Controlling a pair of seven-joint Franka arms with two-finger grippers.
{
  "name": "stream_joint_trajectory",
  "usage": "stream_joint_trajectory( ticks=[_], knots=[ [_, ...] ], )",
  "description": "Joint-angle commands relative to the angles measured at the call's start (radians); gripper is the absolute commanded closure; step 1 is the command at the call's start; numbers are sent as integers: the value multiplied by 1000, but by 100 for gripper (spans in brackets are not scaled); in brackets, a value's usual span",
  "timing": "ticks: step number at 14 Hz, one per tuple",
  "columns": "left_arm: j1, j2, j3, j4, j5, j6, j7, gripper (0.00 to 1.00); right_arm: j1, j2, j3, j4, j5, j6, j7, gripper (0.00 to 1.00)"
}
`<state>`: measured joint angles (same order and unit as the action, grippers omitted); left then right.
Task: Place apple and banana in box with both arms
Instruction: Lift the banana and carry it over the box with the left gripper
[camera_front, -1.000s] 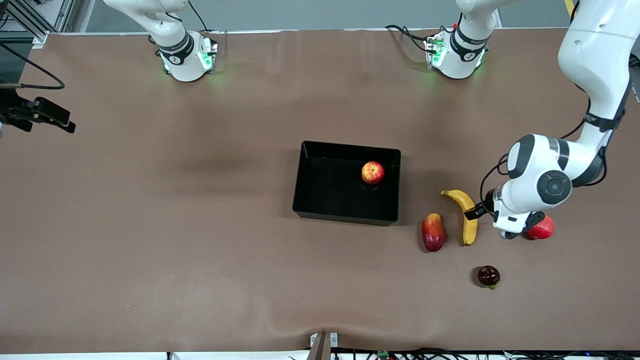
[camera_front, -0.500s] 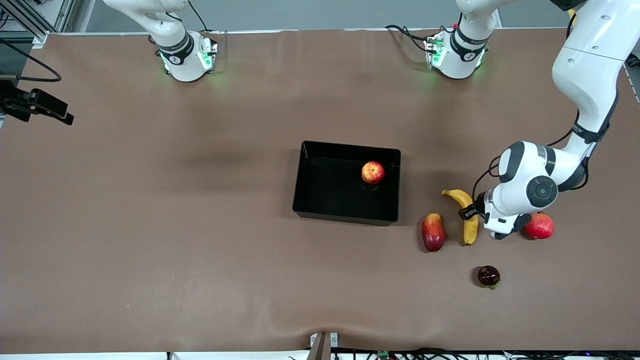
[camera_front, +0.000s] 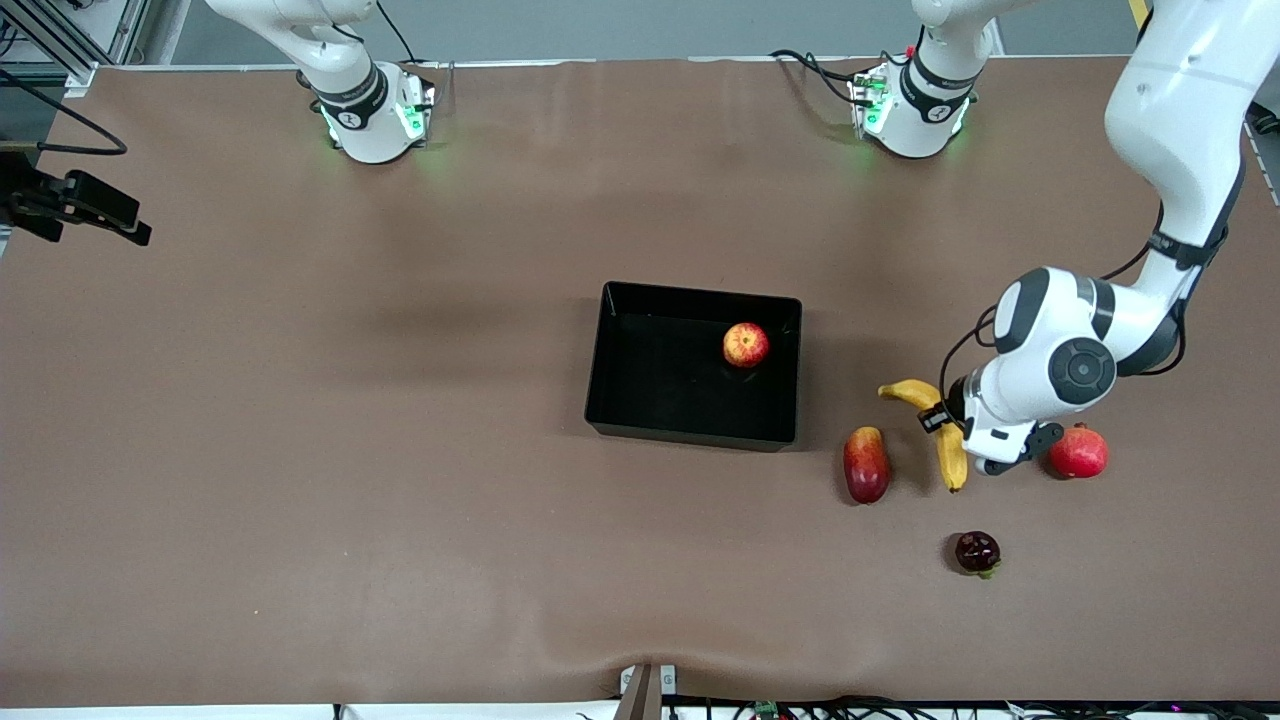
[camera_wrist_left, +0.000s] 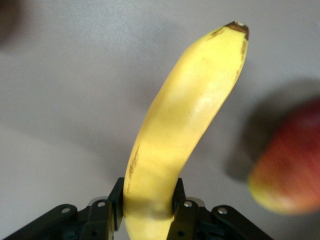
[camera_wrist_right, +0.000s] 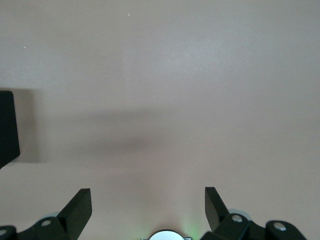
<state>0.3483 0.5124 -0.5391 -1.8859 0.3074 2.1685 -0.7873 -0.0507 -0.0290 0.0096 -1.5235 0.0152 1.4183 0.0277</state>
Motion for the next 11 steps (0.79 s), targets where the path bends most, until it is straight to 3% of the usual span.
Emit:
stream_joint_trajectory(
  ticks=[1,4,11],
  knots=[
    [5,-162,-111,-16,2,-140,-24,100,5,-2,-16,19,21,-38,-11,0],
    [-18,-147,-234,132,-42,-225,-122,100,14,6,-11,25,28,-33,-11,0],
    [-331,62,-231,270,-19,-173,-513,100,12,9,-13,28,29,-29,-11,0]
  ],
)
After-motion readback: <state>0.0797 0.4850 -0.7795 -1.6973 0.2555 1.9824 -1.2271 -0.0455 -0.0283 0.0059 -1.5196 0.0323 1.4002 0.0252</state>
